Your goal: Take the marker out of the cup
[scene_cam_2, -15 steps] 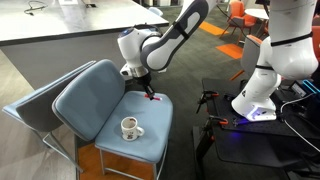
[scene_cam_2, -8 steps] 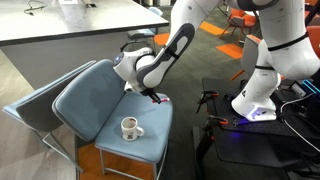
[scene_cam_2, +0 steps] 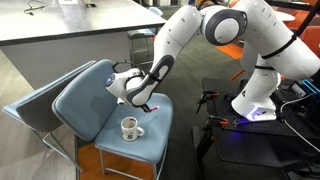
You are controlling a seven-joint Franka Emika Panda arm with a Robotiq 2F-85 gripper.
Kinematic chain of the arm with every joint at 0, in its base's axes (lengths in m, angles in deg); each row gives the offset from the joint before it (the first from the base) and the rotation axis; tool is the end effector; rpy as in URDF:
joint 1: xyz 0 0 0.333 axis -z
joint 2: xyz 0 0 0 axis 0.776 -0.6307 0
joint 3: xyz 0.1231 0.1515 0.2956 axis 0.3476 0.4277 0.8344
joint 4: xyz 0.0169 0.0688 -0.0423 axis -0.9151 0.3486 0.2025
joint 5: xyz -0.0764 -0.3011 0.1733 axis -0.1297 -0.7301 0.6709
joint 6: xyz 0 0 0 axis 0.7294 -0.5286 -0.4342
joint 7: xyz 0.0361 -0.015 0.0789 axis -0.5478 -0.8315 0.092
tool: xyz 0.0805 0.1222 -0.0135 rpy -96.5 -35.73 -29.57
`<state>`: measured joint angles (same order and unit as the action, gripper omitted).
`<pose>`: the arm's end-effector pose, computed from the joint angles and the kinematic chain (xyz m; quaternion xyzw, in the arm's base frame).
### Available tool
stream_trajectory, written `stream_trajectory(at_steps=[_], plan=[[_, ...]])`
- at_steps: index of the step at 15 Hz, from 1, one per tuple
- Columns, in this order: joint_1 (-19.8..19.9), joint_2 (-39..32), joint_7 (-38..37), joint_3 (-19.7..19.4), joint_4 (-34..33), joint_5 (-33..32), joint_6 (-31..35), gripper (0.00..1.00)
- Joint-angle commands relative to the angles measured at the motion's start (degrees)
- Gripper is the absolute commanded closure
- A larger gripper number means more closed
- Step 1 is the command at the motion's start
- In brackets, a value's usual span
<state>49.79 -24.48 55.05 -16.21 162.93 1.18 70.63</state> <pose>0.6279 0.0325 0.0582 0.8949 0.3600 -0.2604 0.0407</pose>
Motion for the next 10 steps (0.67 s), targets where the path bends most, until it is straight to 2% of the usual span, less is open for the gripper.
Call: stream_trajectory(at_steps=[1,7,8,9,10], plan=[[-2.32,-7.2,0.92,-1.72,-11.13,-1.43,-4.5,0.95],[-3.26,-13.56,3.98,-0.87,-19.83,-0.19,-9.5,0.95],[-3.52,-14.17,3.91,-0.88,-20.82,-0.01,-11.11,0.71],[-3.68,-14.49,4.0,-0.85,-21.49,0.05,-12.54,0.54],[-3.79,-14.51,3.9,-0.75,-21.84,0.24,-14.03,0.49]])
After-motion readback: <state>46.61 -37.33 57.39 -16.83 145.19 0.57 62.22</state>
